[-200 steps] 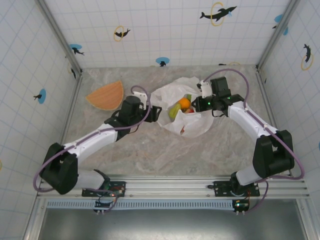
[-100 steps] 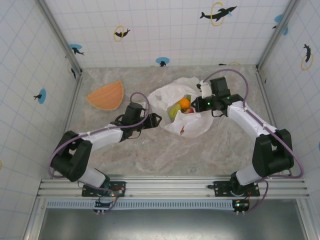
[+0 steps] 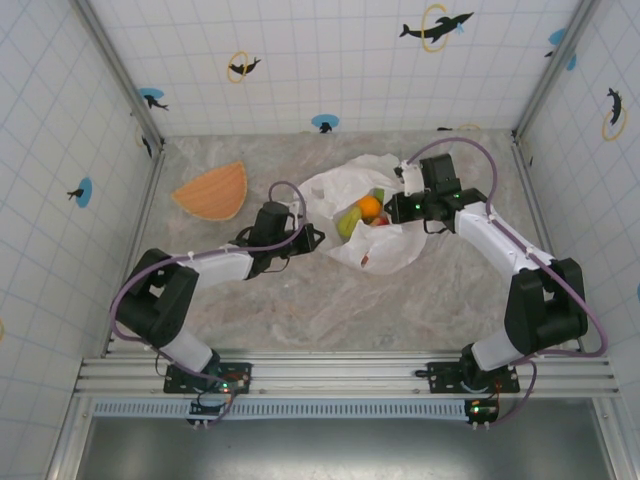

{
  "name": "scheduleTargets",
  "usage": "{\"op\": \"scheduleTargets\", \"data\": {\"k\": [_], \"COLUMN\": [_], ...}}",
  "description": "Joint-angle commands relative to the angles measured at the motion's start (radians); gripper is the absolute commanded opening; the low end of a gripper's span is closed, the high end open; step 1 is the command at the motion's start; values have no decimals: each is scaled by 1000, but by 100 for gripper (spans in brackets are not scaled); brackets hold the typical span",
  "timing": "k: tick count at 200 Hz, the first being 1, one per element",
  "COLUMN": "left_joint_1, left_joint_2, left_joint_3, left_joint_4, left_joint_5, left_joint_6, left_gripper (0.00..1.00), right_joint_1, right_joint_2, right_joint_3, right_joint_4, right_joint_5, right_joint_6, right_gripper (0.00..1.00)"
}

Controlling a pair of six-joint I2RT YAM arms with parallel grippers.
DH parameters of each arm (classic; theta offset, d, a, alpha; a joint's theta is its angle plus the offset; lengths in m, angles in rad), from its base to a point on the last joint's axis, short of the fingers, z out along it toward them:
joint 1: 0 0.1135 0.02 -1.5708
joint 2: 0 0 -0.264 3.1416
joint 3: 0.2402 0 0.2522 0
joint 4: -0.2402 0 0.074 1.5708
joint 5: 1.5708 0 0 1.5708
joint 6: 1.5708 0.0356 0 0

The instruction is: Place the fruits into the plastic bag

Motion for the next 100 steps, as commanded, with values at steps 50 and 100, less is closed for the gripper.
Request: {"op": "scheduleTargets", "data": {"k": [50,100], "left_joint_1": [-30,-42], "left_joint_2": [-174,-186], "left_joint_3": [162,325], "left_joint_4": [19,-28], "left_joint_5": [112,125], "left_joint_6": [42,58], "left_gripper": [0,0], "right_joint_1": [-41,-64], "right_joint_2": [-134,-203], "right_joint_3": [37,95], "right_joint_4": [60,54], "right_joint_5": [103,147], "right_joint_6": [28,32], "right_gripper": [0,0]}}
